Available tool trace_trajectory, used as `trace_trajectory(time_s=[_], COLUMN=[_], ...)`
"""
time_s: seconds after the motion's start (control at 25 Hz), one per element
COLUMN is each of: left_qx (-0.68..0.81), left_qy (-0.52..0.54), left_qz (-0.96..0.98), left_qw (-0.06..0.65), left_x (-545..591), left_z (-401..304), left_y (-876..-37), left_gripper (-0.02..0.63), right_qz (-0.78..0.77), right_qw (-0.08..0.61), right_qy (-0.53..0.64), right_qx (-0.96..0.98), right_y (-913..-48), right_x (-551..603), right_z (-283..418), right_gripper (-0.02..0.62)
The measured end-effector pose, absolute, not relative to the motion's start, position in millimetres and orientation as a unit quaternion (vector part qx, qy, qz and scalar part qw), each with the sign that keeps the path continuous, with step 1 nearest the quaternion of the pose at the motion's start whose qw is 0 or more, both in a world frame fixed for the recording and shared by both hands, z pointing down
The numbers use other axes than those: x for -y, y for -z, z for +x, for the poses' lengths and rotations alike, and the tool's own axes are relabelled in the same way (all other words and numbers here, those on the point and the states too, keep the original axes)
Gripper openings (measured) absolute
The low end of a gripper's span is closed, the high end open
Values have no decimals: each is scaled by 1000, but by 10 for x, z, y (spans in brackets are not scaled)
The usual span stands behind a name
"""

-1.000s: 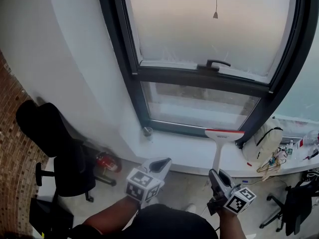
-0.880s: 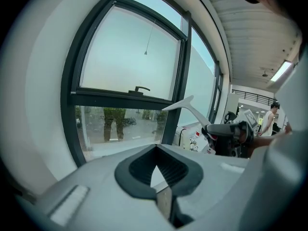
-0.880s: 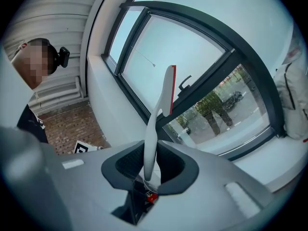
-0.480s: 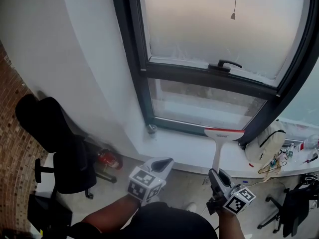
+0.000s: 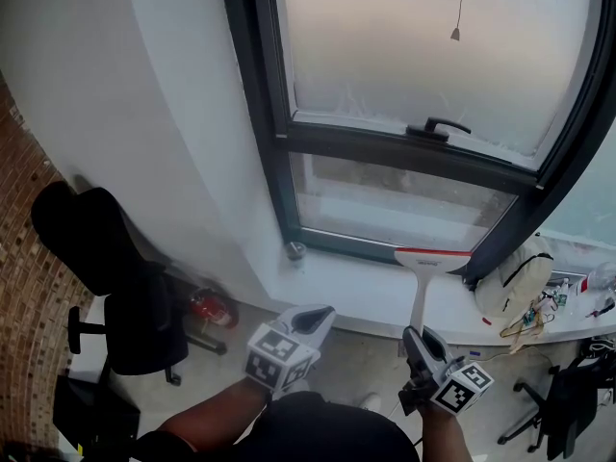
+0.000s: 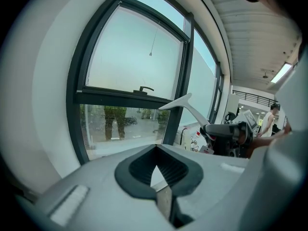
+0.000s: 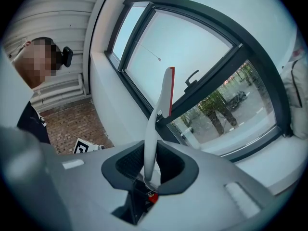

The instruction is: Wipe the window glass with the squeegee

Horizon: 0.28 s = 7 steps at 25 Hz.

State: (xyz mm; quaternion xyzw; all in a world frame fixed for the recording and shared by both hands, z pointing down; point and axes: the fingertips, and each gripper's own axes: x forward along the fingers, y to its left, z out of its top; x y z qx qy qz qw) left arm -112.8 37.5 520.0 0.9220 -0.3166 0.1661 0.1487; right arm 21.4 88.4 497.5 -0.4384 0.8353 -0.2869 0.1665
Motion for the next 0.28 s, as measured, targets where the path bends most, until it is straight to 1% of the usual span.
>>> trace_trajectory(time_s=[0.28], left_qx=[325], left_qy=[-163], left_qz=[920], left_qw=[148], left_x=[-330], left_z=[-1151], left_y=[-5176], left_gripper=[1], right_qz=[-436], right_qw=[176], right_qy=[294], right_qx=[-832], right_y=[-5004], right_x=[-914], right_z=[243], right_gripper=[89])
